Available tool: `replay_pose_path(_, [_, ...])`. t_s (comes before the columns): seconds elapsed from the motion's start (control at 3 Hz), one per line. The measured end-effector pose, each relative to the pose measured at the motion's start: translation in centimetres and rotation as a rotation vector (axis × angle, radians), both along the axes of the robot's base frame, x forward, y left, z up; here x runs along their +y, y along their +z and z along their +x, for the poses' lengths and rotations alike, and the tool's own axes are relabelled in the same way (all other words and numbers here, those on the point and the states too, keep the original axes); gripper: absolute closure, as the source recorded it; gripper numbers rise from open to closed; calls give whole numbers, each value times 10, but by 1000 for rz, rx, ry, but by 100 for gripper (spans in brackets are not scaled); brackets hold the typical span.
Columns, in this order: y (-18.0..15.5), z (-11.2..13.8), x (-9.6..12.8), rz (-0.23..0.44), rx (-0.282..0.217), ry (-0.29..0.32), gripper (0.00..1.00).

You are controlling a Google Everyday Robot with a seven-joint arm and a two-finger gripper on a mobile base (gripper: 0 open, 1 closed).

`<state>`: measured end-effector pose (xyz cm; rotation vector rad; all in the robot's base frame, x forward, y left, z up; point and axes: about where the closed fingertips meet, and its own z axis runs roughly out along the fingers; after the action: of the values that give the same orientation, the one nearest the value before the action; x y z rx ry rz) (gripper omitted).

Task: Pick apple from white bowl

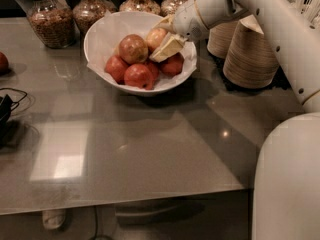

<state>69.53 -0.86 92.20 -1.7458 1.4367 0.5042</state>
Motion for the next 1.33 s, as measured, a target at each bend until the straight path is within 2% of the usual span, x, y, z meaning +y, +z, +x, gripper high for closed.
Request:
replay_pose_path(0.33, [0, 0, 0, 0, 0, 0, 100])
replay_pose_path(0.67, [-1, 4, 4, -1, 3, 6, 100])
replay_pose_path(1.0, [23, 0, 12, 15, -46, 35, 100])
replay_pose_path(1.33, [55, -16, 21, 60, -121, 79, 100])
